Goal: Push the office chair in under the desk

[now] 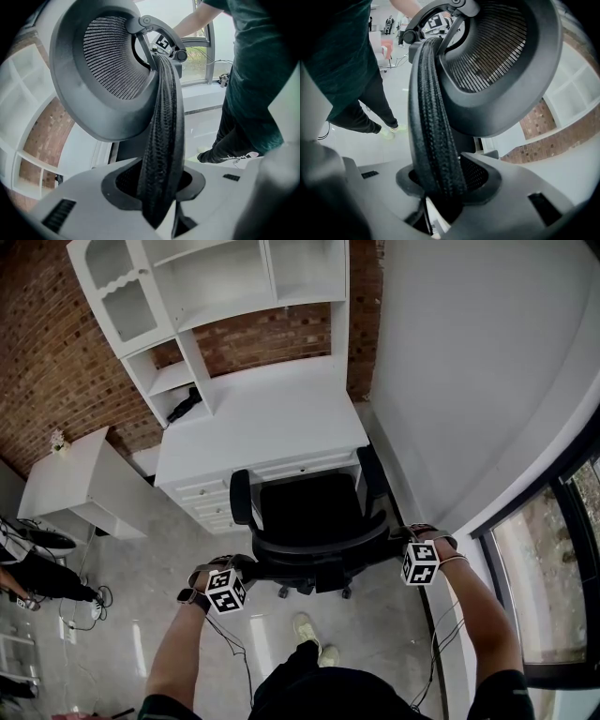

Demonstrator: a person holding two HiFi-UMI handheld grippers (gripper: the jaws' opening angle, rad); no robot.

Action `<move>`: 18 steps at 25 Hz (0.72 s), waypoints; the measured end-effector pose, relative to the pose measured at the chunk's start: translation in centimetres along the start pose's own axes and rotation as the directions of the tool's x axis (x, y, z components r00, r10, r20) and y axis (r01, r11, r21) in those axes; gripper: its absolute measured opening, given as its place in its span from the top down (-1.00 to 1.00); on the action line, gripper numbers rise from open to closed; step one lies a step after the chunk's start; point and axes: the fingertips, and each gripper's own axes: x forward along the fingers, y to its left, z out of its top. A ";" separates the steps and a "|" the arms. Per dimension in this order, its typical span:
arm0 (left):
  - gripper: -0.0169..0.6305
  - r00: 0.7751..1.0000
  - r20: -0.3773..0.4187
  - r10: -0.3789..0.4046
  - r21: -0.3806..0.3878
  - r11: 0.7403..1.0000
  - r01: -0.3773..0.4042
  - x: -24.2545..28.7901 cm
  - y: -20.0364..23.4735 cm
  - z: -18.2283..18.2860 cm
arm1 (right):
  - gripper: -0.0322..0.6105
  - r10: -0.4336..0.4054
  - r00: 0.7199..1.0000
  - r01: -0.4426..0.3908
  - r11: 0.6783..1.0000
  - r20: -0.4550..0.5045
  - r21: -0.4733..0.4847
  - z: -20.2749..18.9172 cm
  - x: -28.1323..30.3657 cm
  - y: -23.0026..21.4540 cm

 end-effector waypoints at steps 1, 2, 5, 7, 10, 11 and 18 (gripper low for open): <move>0.54 1.000 0.001 0.002 -0.001 1.000 -0.002 0.0 0.0 0.1 | 0.47 0.001 1.000 -0.001 1.000 0.000 -0.001 -0.1 0.0 0.0; 0.54 1.000 0.002 0.004 -0.002 1.000 -0.004 0.0 0.0 0.2 | 0.47 0.002 1.000 -0.002 1.000 -0.001 -0.001 -0.2 0.0 0.0; 0.53 1.000 0.010 0.011 -0.005 1.000 -0.011 -0.1 -0.1 0.2 | 0.47 0.000 1.000 0.000 1.000 -0.002 -0.001 -0.2 -0.1 0.1; 0.51 1.000 0.021 0.022 -0.007 1.000 -0.022 -0.1 0.0 0.3 | 0.46 -0.005 1.000 0.005 1.000 -0.004 0.003 -0.2 -0.1 0.2; 0.48 0.999 0.023 0.035 -0.011 0.999 -0.035 0.0 -0.1 0.4 | 0.43 -0.011 1.000 0.011 1.000 -0.006 0.024 -0.3 0.0 0.3; 0.46 0.999 0.026 0.040 -0.018 0.999 -0.040 0.0 0.0 0.4 | 0.41 -0.012 1.000 0.012 0.999 -0.007 0.036 -0.2 0.0 0.3; 0.35 0.993 0.083 0.082 -0.084 0.994 -0.075 -1.7 0.2 0.5 | 0.28 -0.046 0.999 0.045 0.994 0.013 0.105 0.3 -1.8 0.0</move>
